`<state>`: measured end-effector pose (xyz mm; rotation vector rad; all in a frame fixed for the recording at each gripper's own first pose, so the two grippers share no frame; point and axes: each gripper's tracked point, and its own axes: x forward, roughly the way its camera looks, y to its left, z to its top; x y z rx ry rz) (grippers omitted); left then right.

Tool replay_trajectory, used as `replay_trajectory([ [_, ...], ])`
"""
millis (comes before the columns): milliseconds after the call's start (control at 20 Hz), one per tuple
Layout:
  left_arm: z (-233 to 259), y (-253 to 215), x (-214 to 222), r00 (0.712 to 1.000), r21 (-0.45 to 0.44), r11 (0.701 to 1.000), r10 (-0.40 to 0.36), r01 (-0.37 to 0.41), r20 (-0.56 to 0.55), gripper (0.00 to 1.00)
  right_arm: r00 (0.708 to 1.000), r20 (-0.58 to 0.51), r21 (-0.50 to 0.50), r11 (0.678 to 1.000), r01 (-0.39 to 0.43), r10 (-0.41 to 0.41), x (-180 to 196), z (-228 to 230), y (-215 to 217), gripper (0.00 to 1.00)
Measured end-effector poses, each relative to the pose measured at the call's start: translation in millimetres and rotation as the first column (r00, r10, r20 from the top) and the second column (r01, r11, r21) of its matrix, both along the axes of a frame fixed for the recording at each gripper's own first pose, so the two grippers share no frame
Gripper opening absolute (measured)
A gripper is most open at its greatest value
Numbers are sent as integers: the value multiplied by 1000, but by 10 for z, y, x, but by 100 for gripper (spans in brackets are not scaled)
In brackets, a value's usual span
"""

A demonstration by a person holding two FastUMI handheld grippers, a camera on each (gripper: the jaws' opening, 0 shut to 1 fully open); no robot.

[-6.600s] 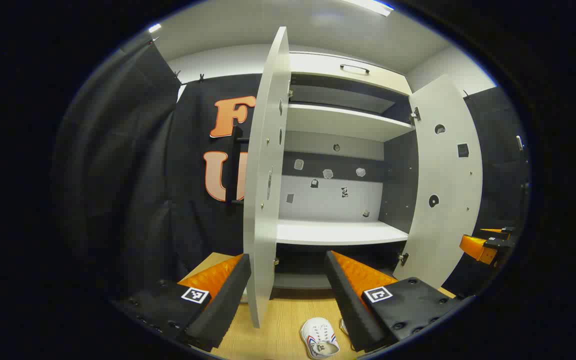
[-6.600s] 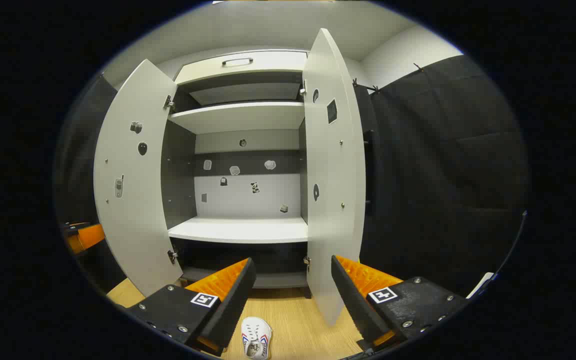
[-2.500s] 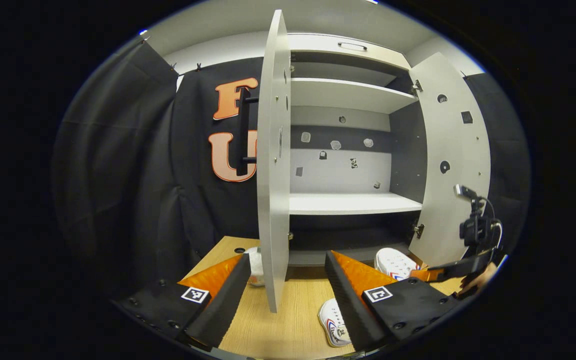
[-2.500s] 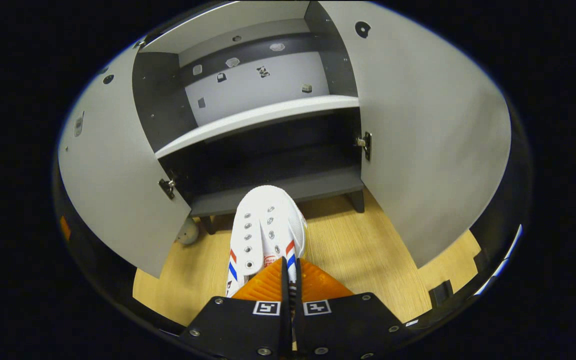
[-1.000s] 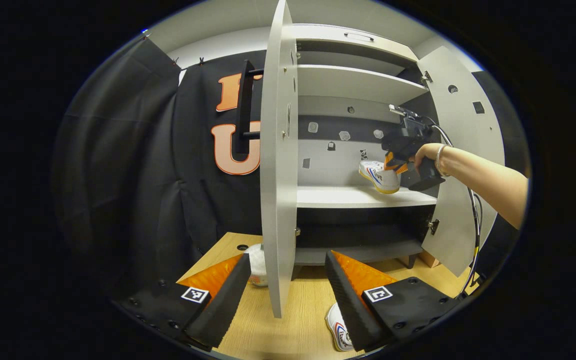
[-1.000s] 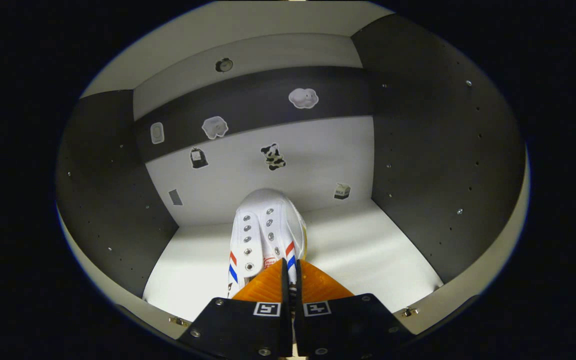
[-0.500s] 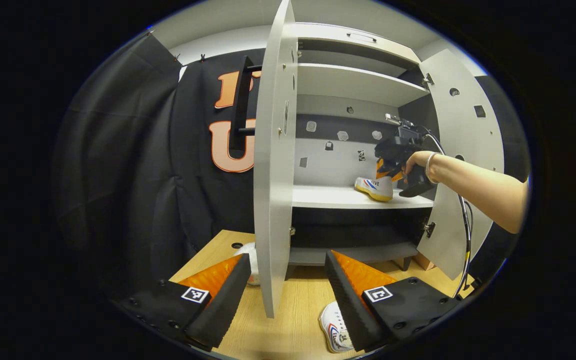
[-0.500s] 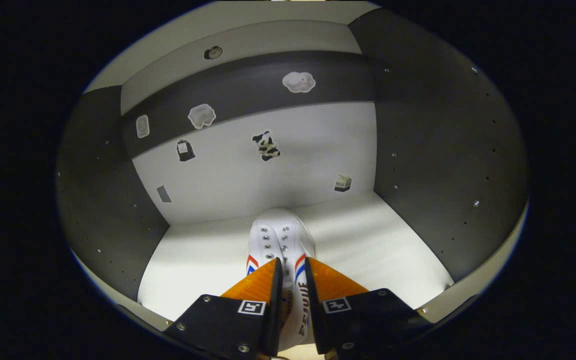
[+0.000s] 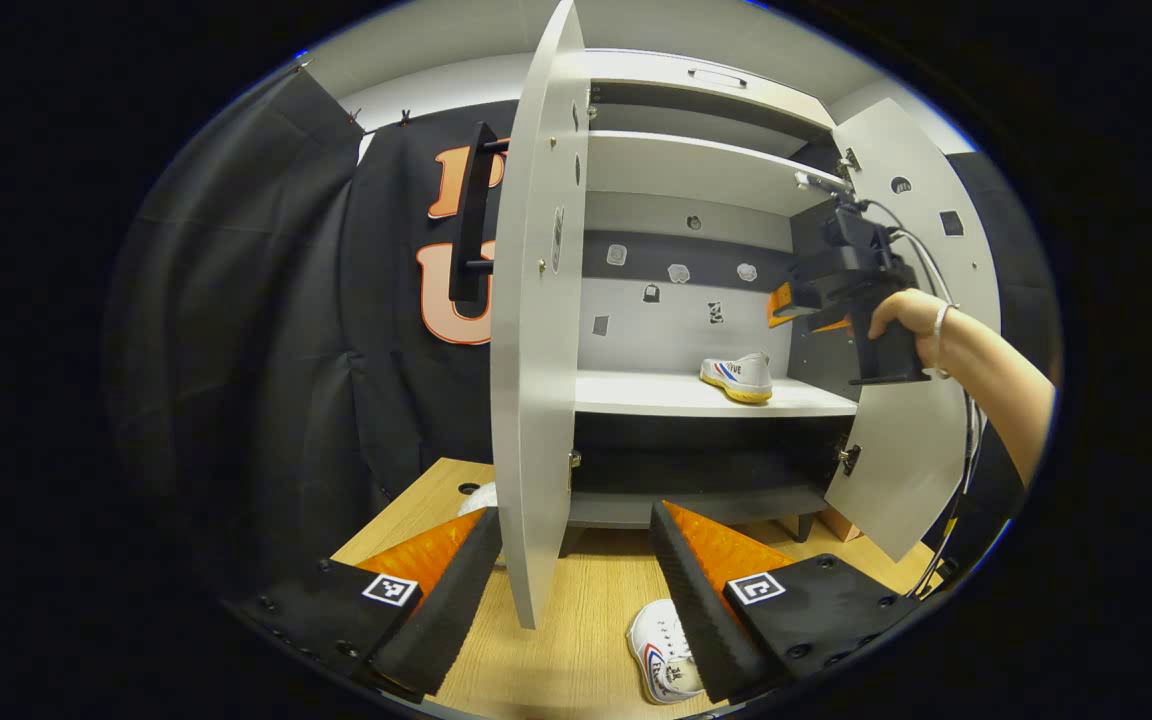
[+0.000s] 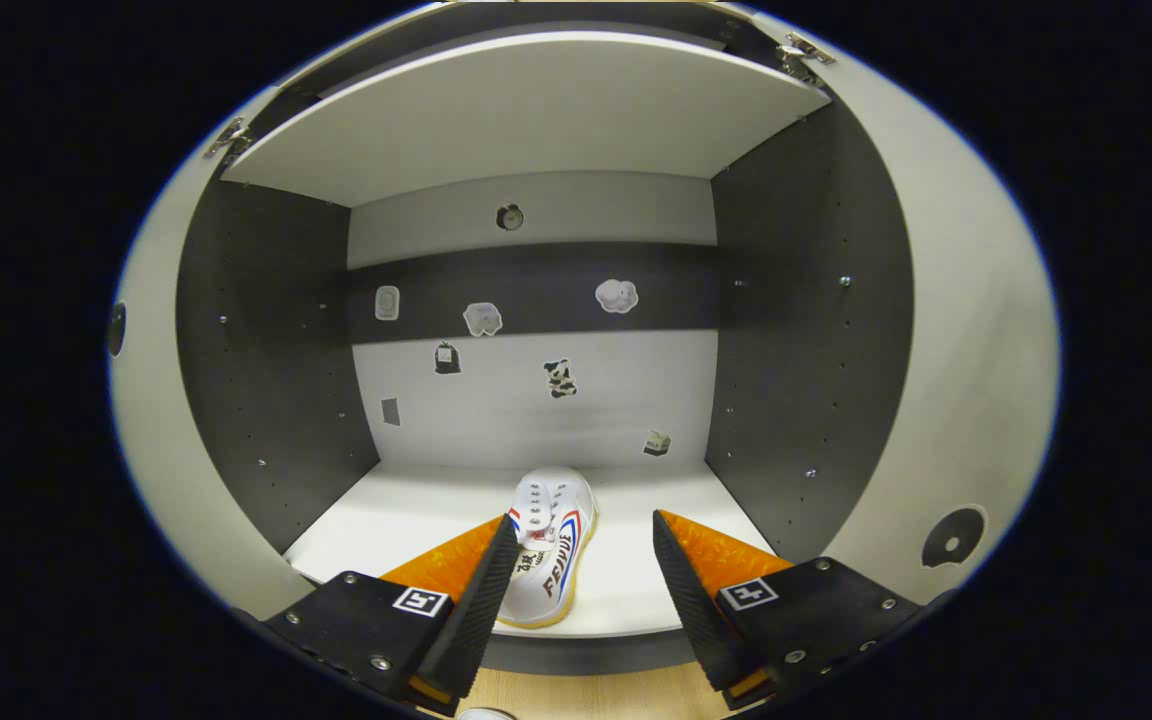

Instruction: Grab one shoe with the right hand and put it into the shoe cabinet, grab the other shoe with the left hand and put it into the shoe cabinet; then close the right door with the right hand and the left door with the left hand.

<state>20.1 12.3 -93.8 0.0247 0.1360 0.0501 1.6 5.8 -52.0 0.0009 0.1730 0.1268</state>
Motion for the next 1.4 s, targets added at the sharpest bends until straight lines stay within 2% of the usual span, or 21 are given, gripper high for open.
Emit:
replay_trajectory([
  [50, -20, -23, -16, 1000, -5, 1000, -2, 2, -4, 97, 1000, 19, 2, 1000, -16, 16, -85, 31, 5, 87],
  [150, -105, -67, -42, 1000, -23, 1000, -5, 4, -17, 94, 998, 40, 13, 999, -41, 41, -334, 89, -5, 88],
  [400, -488, -154, -73, 998, -57, 998, -7, 3, -67, 97, 992, 99, 36, 996, -78, 74, -813, 153, -33, 92],
  [600, -1072, -284, -31, 986, -125, 992, -33, 13, -162, 97, 992, 103, 24, 997, -73, 70, -1116, 86, -148, 92],
  [700, -1431, -307, 13, 972, -117, 993, -36, 9, -234, 97, 993, 101, 7, 998, -60, 59, -1244, 58, -236, 92],
  [750, -1567, -321, 30, 966, -106, 994, -42, 15, -257, 100, 993, 99, 6, 998, -58, 57, -1297, 39, -261, 92],
  [800, -1678, -350, 71, 962, -92, 995, -51, 27, -267, 98, 994, 97, 4, 998, -55, 54, -1326, 22, -278, 92],
  [1150, -2505, -528, 138, 891, -84, 993, -112, 83, -440, 97, 998, 52, 20, 999, -40, 39, -1450, -183, -403, 93],
  [1400, -2907, -643, 132, 830, -123, 989, -132, 76, -543, 100, 999, 34, 44, 998, -36, 34, -1495, -233, -450, 92],
])
